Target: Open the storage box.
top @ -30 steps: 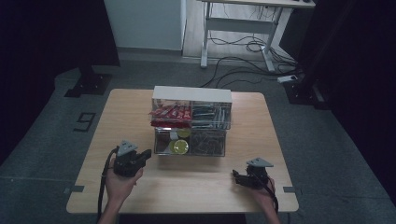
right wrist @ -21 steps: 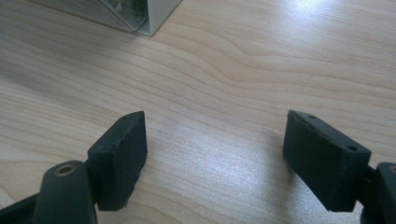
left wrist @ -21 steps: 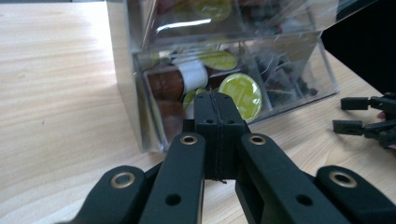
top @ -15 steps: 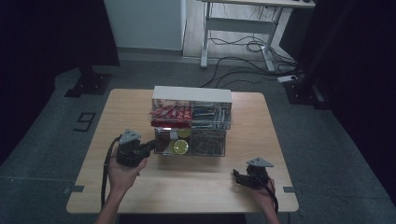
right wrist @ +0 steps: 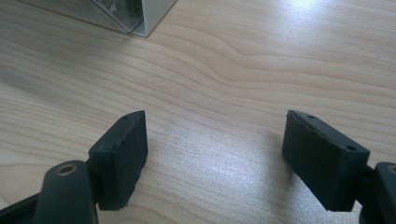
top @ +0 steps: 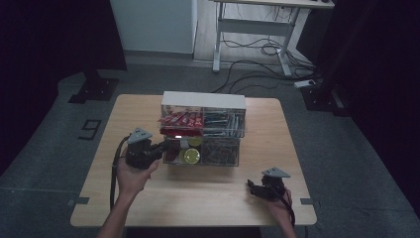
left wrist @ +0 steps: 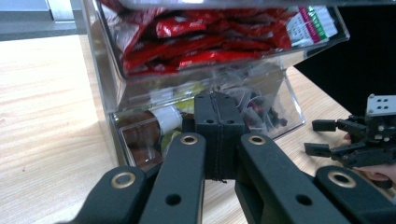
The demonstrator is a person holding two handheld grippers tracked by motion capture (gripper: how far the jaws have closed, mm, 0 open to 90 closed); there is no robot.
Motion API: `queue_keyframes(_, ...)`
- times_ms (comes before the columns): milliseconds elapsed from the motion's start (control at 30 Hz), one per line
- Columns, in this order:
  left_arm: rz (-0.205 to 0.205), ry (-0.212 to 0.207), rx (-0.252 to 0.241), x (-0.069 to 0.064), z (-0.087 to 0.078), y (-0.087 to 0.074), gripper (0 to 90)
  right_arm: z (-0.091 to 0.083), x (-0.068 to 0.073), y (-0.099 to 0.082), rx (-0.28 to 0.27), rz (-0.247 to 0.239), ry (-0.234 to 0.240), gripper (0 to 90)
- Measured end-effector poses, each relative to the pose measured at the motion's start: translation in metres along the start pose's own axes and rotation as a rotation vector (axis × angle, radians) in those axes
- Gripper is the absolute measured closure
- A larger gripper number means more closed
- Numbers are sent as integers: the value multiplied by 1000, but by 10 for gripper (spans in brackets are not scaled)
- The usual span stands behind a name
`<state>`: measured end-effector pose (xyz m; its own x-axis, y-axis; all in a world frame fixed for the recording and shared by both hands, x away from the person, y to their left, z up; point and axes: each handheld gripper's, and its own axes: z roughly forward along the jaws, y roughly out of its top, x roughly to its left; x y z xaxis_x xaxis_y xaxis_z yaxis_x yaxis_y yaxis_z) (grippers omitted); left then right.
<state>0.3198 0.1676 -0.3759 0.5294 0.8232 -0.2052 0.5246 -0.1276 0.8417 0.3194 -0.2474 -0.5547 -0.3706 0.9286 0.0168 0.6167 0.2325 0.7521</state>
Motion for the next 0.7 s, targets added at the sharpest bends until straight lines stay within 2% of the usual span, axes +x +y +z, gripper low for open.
queue_keyframes(700,17,-22,-22,-9,3,27,900,1,0,1,0,-7,0,225)
